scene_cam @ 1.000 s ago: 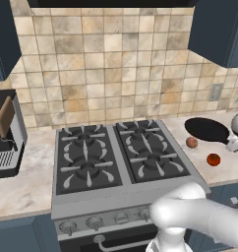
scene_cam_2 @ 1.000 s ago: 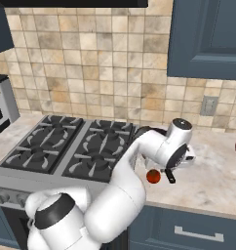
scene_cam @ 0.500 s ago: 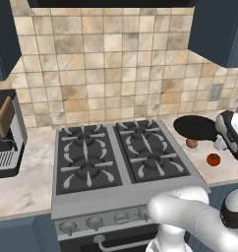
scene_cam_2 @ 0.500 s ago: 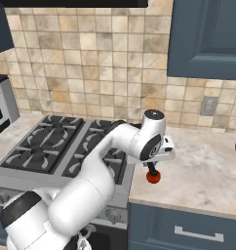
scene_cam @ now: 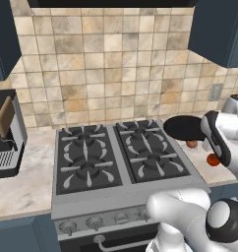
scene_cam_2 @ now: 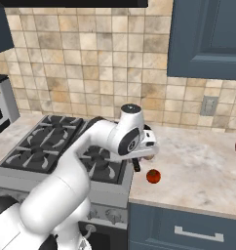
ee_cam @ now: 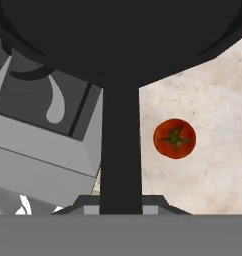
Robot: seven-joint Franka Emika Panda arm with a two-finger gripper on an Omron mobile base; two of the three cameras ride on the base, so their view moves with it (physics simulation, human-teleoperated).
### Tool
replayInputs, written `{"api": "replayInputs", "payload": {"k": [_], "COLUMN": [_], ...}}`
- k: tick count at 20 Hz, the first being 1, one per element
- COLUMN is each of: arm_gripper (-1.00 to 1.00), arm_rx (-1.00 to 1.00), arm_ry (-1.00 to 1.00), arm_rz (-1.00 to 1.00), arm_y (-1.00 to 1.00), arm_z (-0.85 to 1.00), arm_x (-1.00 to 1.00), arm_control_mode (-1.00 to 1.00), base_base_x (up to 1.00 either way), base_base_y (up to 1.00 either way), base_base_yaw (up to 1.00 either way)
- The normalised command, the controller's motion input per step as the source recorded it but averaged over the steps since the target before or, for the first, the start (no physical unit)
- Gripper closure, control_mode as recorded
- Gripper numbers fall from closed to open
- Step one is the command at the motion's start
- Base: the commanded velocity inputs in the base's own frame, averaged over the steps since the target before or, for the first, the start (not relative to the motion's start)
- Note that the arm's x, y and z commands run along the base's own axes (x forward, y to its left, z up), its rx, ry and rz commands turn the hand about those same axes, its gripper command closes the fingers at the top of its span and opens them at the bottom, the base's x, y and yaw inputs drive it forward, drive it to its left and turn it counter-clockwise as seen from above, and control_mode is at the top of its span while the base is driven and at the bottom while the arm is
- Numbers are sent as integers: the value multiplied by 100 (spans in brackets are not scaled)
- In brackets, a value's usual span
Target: Place the pan on the front right burner on the stove. Then place the tomato and the onion in the pan and turn on the front right burner.
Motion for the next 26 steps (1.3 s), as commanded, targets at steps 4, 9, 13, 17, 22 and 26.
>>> {"api": "replayInputs", "payload": {"k": [4, 9, 13, 17, 22, 26], "arm_gripper": [100, 100, 100, 100, 100, 100], "arm_rx": [-1, 0, 0, 2, 5, 0], "arm_ry": [0, 0, 0, -2, -8, -3], "arm_rz": [8, 10, 13, 14, 15, 8], "arm_y": [34, 25, 10, 1, 0, 0], "arm_z": [0, -1, -4, -11, -4, 0], "arm_x": [-6, 0, 0, 0, 0, -7], "arm_control_mode": [-100, -100, -100, -100, -100, -100], "base_base_x": [0, 0, 0, 0, 0, 0], "base_base_y": [0, 0, 0, 0, 0, 0], "base_base_yaw": [0, 0, 0, 0, 0, 0]}}
